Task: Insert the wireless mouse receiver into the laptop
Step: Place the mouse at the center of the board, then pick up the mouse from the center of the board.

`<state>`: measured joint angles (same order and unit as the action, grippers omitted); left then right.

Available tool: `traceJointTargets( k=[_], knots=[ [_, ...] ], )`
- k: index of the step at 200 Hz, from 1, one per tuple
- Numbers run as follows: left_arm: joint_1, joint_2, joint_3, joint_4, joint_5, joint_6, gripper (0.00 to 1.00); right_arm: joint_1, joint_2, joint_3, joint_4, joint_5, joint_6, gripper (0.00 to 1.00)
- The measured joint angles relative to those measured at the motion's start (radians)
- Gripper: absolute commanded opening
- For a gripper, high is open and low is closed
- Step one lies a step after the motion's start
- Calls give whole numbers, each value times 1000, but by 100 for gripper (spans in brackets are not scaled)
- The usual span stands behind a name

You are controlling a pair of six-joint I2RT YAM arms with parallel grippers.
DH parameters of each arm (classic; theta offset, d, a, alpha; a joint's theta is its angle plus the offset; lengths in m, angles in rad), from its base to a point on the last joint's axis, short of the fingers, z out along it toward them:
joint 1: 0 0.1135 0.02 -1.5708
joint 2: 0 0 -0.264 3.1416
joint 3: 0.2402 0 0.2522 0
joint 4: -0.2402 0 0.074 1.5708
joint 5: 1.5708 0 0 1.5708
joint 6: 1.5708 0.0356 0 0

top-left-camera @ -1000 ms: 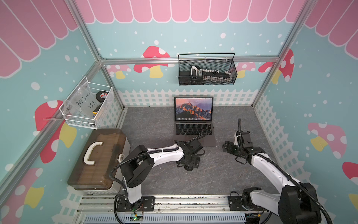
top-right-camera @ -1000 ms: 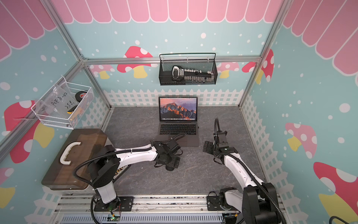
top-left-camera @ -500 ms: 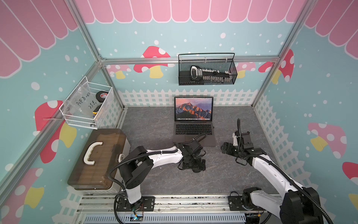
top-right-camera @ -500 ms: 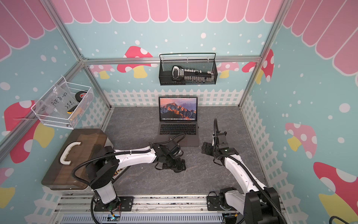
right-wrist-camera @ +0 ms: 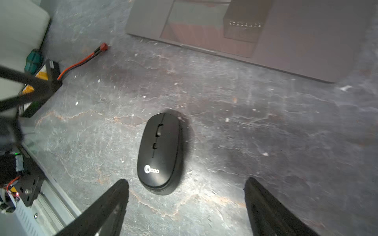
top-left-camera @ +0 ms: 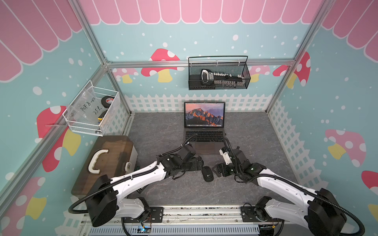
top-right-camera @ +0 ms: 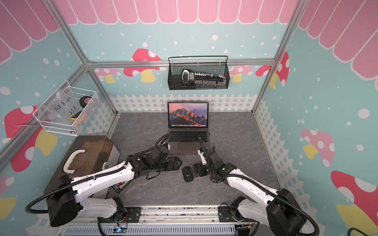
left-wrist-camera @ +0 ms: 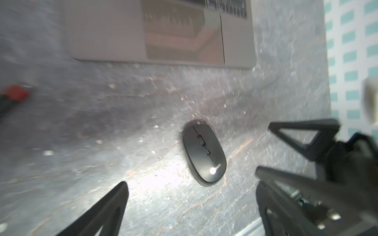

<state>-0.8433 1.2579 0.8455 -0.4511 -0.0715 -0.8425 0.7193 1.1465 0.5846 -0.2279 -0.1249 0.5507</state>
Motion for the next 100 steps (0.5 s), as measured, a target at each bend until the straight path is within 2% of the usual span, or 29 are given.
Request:
traceJointTargets(
  k=[22, 43, 100],
  knots=[
    [62, -75, -71, 0, -55, -24, 98, 94, 57, 11, 36, 67, 9, 92],
    [111, -117, -121, -3, -80, -33, 98, 132, 87, 12, 57, 114, 21, 92],
    [137, -198, -174, 5, -121, -67, 98, 184, 275, 90, 52, 122, 6, 91]
  ],
)
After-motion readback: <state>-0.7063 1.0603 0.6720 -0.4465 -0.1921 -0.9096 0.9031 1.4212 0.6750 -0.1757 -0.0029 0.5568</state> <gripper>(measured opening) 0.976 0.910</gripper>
